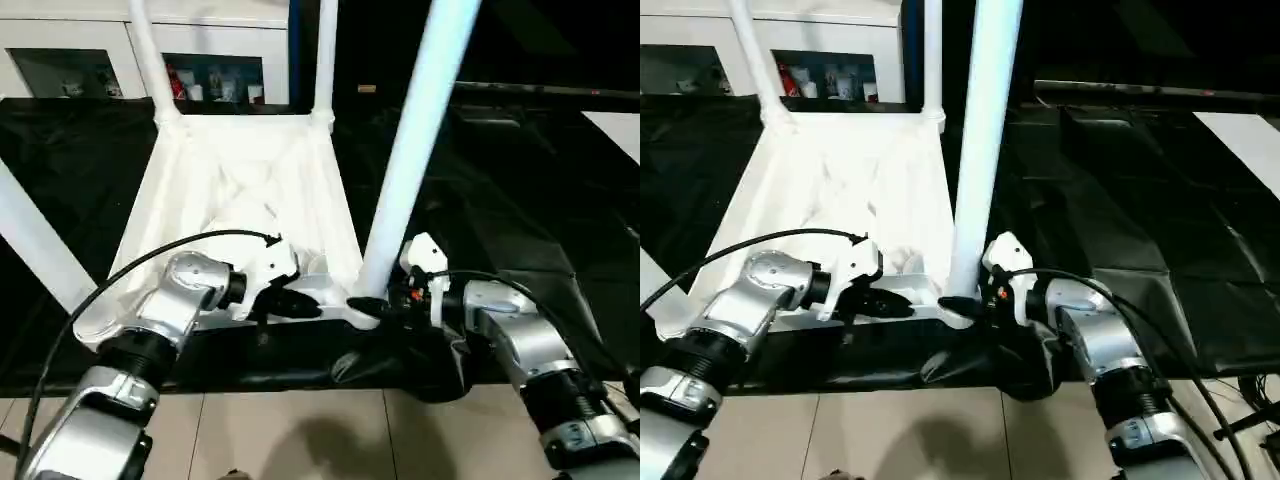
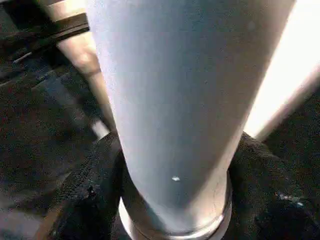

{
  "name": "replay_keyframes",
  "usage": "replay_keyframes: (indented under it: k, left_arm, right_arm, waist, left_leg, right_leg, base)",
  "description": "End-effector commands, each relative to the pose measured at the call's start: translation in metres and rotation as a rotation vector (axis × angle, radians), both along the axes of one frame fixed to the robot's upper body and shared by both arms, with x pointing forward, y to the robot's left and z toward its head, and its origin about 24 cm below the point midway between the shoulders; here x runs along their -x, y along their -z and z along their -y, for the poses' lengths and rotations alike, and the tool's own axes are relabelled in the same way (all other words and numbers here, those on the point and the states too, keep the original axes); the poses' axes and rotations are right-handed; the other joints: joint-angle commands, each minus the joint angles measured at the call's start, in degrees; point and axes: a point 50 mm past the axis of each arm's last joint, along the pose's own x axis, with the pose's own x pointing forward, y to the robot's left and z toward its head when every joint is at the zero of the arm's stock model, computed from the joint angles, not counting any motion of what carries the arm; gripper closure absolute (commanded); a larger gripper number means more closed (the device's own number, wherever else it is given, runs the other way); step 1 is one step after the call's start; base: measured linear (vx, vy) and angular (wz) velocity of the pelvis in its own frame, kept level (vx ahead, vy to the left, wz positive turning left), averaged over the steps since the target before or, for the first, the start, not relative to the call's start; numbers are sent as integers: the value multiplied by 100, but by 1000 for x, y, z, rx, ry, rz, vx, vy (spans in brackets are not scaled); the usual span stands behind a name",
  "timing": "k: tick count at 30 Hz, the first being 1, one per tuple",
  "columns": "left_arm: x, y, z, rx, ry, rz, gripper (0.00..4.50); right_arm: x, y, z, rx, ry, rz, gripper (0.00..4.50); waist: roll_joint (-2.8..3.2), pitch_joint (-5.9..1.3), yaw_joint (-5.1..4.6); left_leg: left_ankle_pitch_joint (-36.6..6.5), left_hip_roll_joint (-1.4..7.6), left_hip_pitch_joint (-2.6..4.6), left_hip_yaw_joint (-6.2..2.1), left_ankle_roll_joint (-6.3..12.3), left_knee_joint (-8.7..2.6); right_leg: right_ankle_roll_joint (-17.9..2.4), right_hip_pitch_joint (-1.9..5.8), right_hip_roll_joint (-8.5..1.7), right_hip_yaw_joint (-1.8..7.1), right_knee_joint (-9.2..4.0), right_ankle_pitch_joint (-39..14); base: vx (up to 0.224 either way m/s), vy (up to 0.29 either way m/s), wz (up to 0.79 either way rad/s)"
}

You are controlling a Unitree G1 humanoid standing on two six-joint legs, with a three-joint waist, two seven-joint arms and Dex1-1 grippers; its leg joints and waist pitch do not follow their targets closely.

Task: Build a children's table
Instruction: Rotate leg to tighten

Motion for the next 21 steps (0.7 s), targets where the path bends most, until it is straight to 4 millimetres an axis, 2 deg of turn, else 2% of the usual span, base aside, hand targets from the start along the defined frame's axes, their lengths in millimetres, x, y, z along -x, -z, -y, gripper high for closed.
replay_keyframes:
  k: [1, 3, 5, 7, 9, 10, 11, 12, 15, 17, 19, 21]
  left_arm:
    - [-11, 3, 11, -13, -128, 40, 450]
    - [-17, 3, 23, -26, -189, 63, 450]
    - [-22, 2, 32, -32, -234, 77, 450]
    - [-24, 2, 38, -35, -264, 80, 450]
    - [-28, 1, 49, -52, -312, 95, 450]
    - [-29, 2, 52, -65, -327, 109, 450]
    - [-30, 1, 54, -73, -336, 121, 450]
    - [-31, 1, 55, -78, -342, 129, 450]
    - [-31, 1, 53, -67, -307, 137, 450]
    - [-30, 1, 49, -59, -290, 138, 450]
    - [-29, 0, 44, -47, -269, 134, 450]
    - [-28, -1, 35, -28, -233, 155, 450]
  right_arm:
    - [-1, 18, -4, 39, 157, -56, 189]
    - [-4, 23, -12, 29, 263, -80, 189]
    - [-6, 25, -18, 25, 331, -88, 189]
    - [-8, 26, -23, 23, 367, -94, 189]
    - [-12, 26, -34, 28, 418, -92, 189]
    - [-14, 25, -39, 27, 427, -86, 189]
    - [-15, 24, -44, 21, 428, -80, 189]
    - [-15, 23, -47, 17, 430, -77, 189]
    - [-14, 14, -54, -57, 348, -35, 189]
    - [-13, 10, -51, -75, 307, -13, 133]
    - [-13, 7, -47, -66, 265, 14, 119]
    - [-12, 3, -36, -52, 196, 32, 102]
  waist:
    - [-22, -300, -44]
    - [-21, -288, -56]
    - [-14, -291, -49]
    - [-3, -299, -59]
    - [36, -313, -50]
    - [13, -314, -61]
    - [28, -316, -60]
    - [19, -330, -56]
    - [6, -340, -18]
    - [-6, -336, -12]
    - [-11, -336, -7]
    - [-36, -326, -36]
  left_leg:
    - [-1403, 144, 124, -70, -2, -374]
    - [-1622, 139, 140, -86, -112, -401]
    - [-1660, 143, 154, -97, -161, -403]
    - [-1664, 143, 154, -101, -185, -409]
    - [-1580, 140, 156, -101, -174, -402]
    - [-1551, 133, 137, -100, -163, -405]
    - [-1529, 124, 135, -100, -160, -404]
    - [-1480, 126, 149, -94, -141, -391]
    - [-1291, 122, 118, -91, 23, -374]
    - [-1245, 122, 106, -90, 93, -375]
    - [-1272, 122, 108, -84, 134, -366]
    - [-1264, 124, 60, -107, 175, -383]
  right_leg:
    - [-1269, 150, -284, 206, -446, -1011]
    - [-1087, 148, -289, 214, -500, -1467]
    - [-1029, 132, -296, 215, -514, -1563]
    - [-1015, 126, -286, 216, -516, -1480]
    - [-1028, 129, -277, 218, -498, -1233]
    - [-1054, 144, -269, 213, -488, -1104]
    - [-1050, 145, -264, 212, -486, -1053]
    - [-1067, 148, -265, 215, -479, -910]
    - [-1123, 189, -276, 211, -450, -535]
    - [-1158, 201, -275, 204, -439, -446]
    - [-1172, 203, -274, 200, -444, -475]
    - [-1110, 240, -280, 192, -440, -521]
  base:
    - [0, 0, 0]
    - [0, 0, 0]
    - [0, 0, 0]
    - [0, 0, 0]
    - [0, 0, 0]
    - [0, 0, 0]
    - [0, 0, 0]
    - [0, 0, 0]
    - [0, 0, 0]
    - [0, 0, 0]
    - [0, 0, 0]
    - [0, 0, 0]
